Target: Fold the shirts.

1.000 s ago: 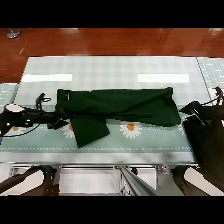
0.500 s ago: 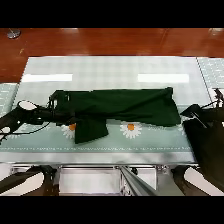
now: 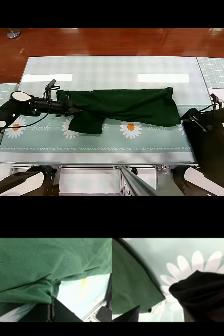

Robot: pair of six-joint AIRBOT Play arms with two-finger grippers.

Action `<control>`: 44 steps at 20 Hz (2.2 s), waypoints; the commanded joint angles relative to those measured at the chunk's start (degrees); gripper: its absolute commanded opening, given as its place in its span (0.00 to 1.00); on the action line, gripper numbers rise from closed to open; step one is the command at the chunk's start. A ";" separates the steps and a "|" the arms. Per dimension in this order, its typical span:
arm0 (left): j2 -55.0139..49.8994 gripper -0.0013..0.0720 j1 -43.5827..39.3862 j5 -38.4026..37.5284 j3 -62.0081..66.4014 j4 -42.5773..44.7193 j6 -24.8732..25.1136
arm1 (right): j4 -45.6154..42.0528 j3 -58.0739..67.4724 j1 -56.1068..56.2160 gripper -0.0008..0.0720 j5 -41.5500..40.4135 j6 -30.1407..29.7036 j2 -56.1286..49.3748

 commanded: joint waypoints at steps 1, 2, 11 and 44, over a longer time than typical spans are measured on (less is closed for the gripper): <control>-0.02 0.05 0.04 -0.09 0.72 -0.28 0.09 | 4.04 0.00 0.46 0.86 0.61 -2.12 -3.04; -0.04 0.05 0.04 -0.07 0.72 -0.28 0.09 | 4.76 0.02 1.42 0.86 -0.04 -2.27 -3.74; -0.04 0.05 0.02 -0.26 0.72 -0.28 0.07 | 6.45 7.08 7.37 0.35 -5.22 1.57 -9.46; 36.70 0.04 20.15 -6.58 76.35 30.60 -14.78 | -6.40 75.49 21.49 0.05 15.76 7.10 31.67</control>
